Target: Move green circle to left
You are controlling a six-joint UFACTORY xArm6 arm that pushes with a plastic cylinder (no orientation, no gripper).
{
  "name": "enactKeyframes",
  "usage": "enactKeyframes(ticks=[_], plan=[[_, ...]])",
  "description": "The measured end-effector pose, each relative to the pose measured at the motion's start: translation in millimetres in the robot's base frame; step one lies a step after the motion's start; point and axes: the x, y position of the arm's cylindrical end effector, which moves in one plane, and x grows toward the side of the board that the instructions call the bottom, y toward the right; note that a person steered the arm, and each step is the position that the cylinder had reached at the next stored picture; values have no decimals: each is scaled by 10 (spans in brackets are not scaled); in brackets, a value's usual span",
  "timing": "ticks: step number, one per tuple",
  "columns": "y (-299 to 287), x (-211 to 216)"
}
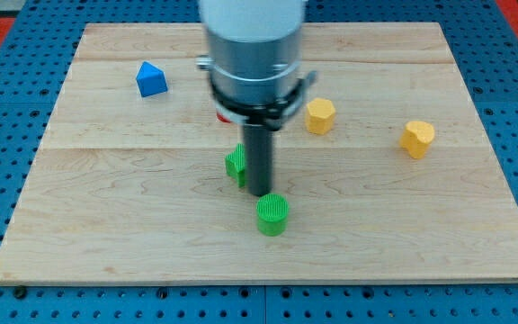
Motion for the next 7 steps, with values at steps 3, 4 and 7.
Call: enactKeyframes(ticks=[3, 4, 7], plan=[[-503, -253], [-702, -302], [624, 289]])
